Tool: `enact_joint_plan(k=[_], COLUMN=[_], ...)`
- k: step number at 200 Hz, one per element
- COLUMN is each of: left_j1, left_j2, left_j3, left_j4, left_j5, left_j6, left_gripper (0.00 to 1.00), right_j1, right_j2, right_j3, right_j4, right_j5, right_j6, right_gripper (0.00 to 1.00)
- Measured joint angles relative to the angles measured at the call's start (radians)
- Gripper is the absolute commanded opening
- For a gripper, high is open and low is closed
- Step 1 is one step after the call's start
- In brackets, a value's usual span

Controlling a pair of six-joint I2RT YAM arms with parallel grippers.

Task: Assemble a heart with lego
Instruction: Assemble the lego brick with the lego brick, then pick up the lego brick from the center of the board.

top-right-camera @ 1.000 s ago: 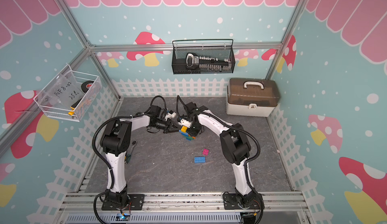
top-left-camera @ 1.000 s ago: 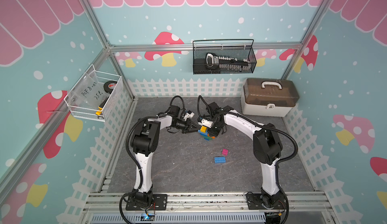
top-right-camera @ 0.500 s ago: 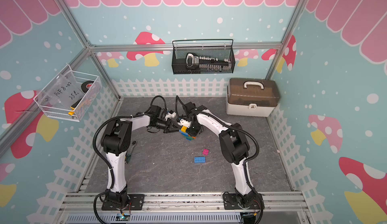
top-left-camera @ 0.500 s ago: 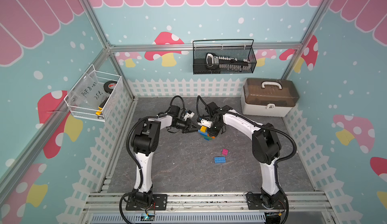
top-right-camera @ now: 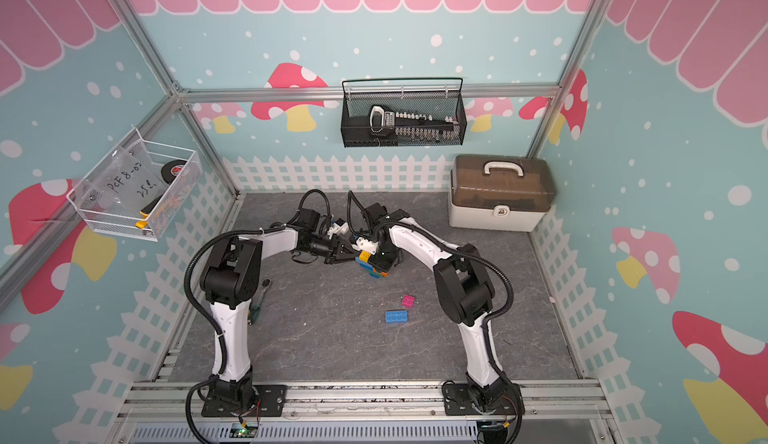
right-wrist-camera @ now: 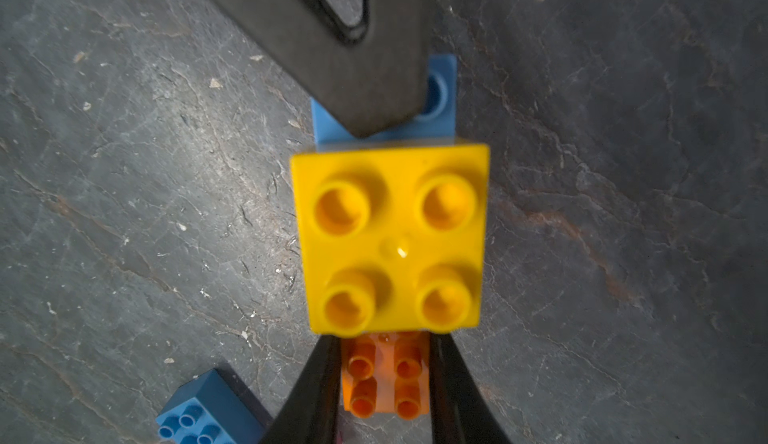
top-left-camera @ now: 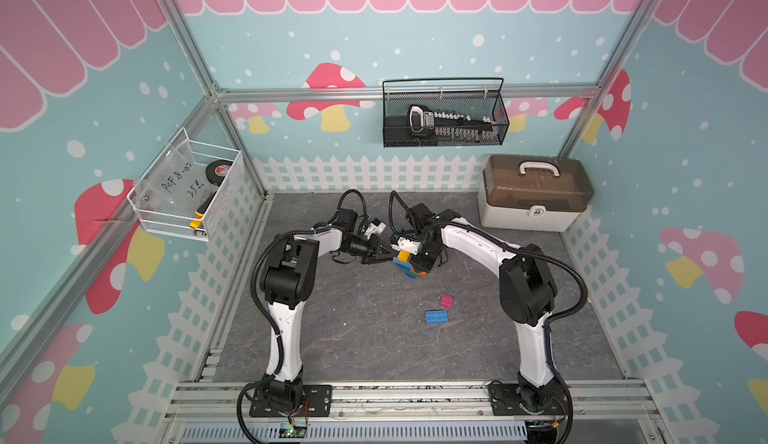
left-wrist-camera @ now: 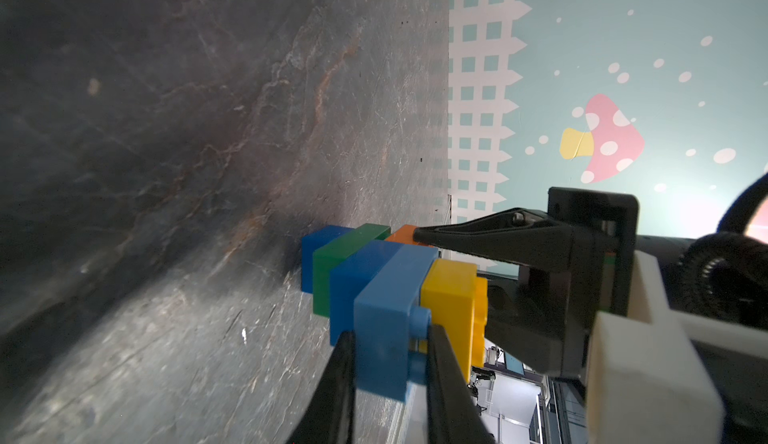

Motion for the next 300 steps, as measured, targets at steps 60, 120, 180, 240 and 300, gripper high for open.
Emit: enact_joint_plan(k=[60,120,180,240,300], left_j1=[0.0,0.0,0.001,0.001,0.001], left_j2=[0.0,0.0,0.0,0.0,0.0], left_j3=[0.0,0.0,0.0,0.0,0.0], left_j4=[0.001,0.0,0.0,0.0,-0.001], left_j5=[-0.001,-0.002,-0.001,-0.001,-0.001], left_j6=[0.003,0.004,0.004,0.004,0.004], left_gripper=[0.17,0.16,0.16,0.16,0.16], right_j1=[0.0,0.0,0.0,0.09,0.143], right_j2=[0.015,0.019,-0.134,-0.673,-0.545], right_j3=[0.009,0.009,-0.176,-0.587,-0.83], right_j4=[-0.002,0.002,0.112,0.337,0.431], right_j5=[0.013,0.005,0.01,0.033,0.008], right_j6=[0.0,0.006,0.068,0.209,0.335], right_gripper=[0.29,0.39,0.53,0.61,0.78])
